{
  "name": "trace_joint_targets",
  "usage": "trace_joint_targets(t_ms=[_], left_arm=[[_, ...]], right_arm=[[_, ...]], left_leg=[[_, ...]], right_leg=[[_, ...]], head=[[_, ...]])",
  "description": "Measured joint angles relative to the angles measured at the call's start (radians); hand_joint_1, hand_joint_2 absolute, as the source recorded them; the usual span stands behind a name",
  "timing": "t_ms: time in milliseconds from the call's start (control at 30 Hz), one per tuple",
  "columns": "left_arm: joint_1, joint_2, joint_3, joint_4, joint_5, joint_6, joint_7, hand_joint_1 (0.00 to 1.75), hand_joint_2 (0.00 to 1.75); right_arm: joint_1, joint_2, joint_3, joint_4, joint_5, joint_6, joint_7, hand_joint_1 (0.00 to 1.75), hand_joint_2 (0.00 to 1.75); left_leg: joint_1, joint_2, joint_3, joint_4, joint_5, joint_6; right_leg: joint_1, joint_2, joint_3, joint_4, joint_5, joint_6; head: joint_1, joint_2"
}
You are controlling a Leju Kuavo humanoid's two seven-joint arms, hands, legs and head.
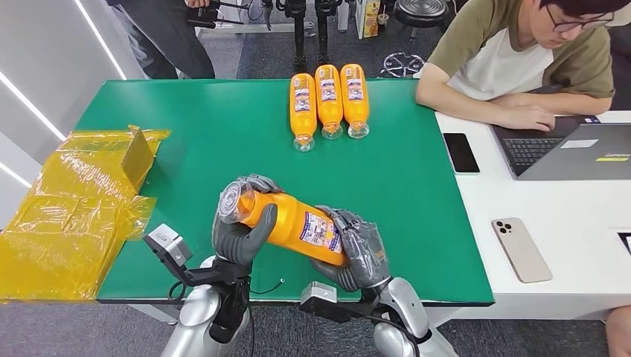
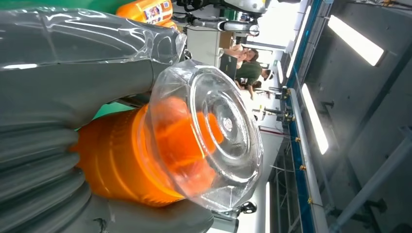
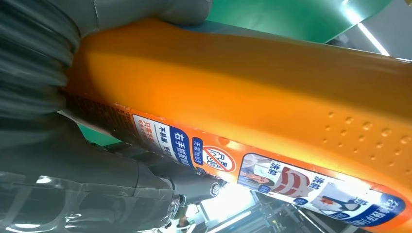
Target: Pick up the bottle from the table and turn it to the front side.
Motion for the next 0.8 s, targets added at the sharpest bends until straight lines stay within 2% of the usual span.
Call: trace_joint_targets(t_ms=[67,100,167,200,233,300,367,500,567,667,733,800], left_arm=[[0.000,0.000,0.000,-0.002,0.001,0.001,0.000,1.75,1.75],[0.000,0.000,0.000,-0.004,0.002,0.003,-0.001,1.75,1.75],[0.001,0.001,0.000,-0.009,0.004,0.009,-0.002,1.75,1.75],[0.001,0.001,0.000,-0.013,0.004,0.014,-0.002,1.75,1.75],[0.002,0.002,0.000,-0.018,0.003,0.020,0.000,1.75,1.75],[0.004,0.005,0.001,-0.031,-0.006,0.049,0.011,1.75,1.75],[0.009,0.010,0.010,-0.043,-0.039,0.122,0.033,1.75,1.75],[0.016,0.037,0.047,-0.069,-0.237,0.373,0.087,1.75,1.75],[0.015,0.061,0.076,-0.084,-0.382,0.496,0.113,1.75,1.75],[0.000,0.107,0.127,-0.093,-0.558,0.630,0.172,1.75,1.75],[-0.018,0.143,0.161,-0.091,-0.630,0.693,0.202,1.75,1.75],[-0.035,0.172,0.188,-0.088,-0.651,0.715,0.210,1.75,1.75]], right_arm=[[0.001,0.002,0.000,0.000,0.001,0.001,-0.001,1.68,1.75],[0.001,0.003,0.000,-0.001,0.002,0.001,-0.002,1.42,1.75],[0.001,0.007,0.000,0.000,0.003,0.000,-0.006,0.55,1.75],[0.001,0.009,0.000,0.000,0.003,-0.001,-0.007,0.17,1.75],[0.000,0.010,0.000,0.001,0.003,-0.003,-0.009,0.00,1.75],[0.001,0.014,0.001,0.003,0.001,-0.019,-0.016,0.00,1.75],[0.002,0.017,0.001,0.003,-0.003,-0.063,-0.025,0.00,1.75],[0.002,0.036,0.001,-0.018,-0.108,-0.192,-0.079,0.00,1.75],[0.002,0.054,0.001,-0.034,-0.203,-0.235,-0.133,0.00,1.75],[0.005,0.087,0.001,-0.054,-0.302,-0.247,-0.200,0.00,1.75],[0.006,0.103,0.001,-0.064,-0.341,-0.247,-0.214,0.00,1.75],[0.006,0.111,0.002,-0.070,-0.358,-0.247,-0.215,0.00,1.75]], left_leg=[[0.000,0.000,0.000,0.000,0.000,0.000],[0.000,0.000,0.000,0.000,0.000,0.000],[0.000,0.000,0.000,0.000,0.000,0.000],[0.000,0.000,0.000,0.000,0.000,0.000],[0.000,0.000,0.000,0.000,0.000,0.000],[0.000,0.000,0.000,0.000,0.000,0.000],[0.000,0.000,0.000,0.000,0.000,0.000],[0.001,0.000,0.000,0.000,0.000,0.000],[0.001,0.001,0.000,0.000,0.000,0.000],[0.001,0.001,0.001,-0.001,0.000,-0.001],[0.001,0.001,0.001,-0.001,0.001,-0.001],[0.002,0.001,0.001,-0.001,0.001,-0.002]], right_leg=[[0.000,0.000,0.000,0.000,0.000,0.000],[0.000,0.000,0.000,0.000,0.000,0.000],[0.000,0.000,0.000,0.000,0.000,0.000],[0.000,0.000,0.000,0.000,0.000,0.000],[0.000,0.000,0.000,0.000,0.000,0.000],[0.000,0.000,0.000,0.000,0.000,0.000],[0.000,0.000,0.000,0.000,0.000,0.000],[0.000,0.000,0.000,0.001,0.000,0.000],[0.000,0.001,0.000,0.001,0.000,-0.001],[0.001,0.001,0.000,0.001,-0.001,-0.002],[0.001,0.001,0.000,0.001,-0.001,-0.002],[0.002,0.001,0.000,0.002,-0.001,-0.002]], head=[[0.000,0.000],[0.000,0.000],[0.000,0.000],[0.000,0.000],[0.000,0.000],[0.000,0.000],[0.000,0.000],[0.000,0.000],[0.000,0.000],[0.000,0.000],[0.000,0.000],[0.000,0.000]])
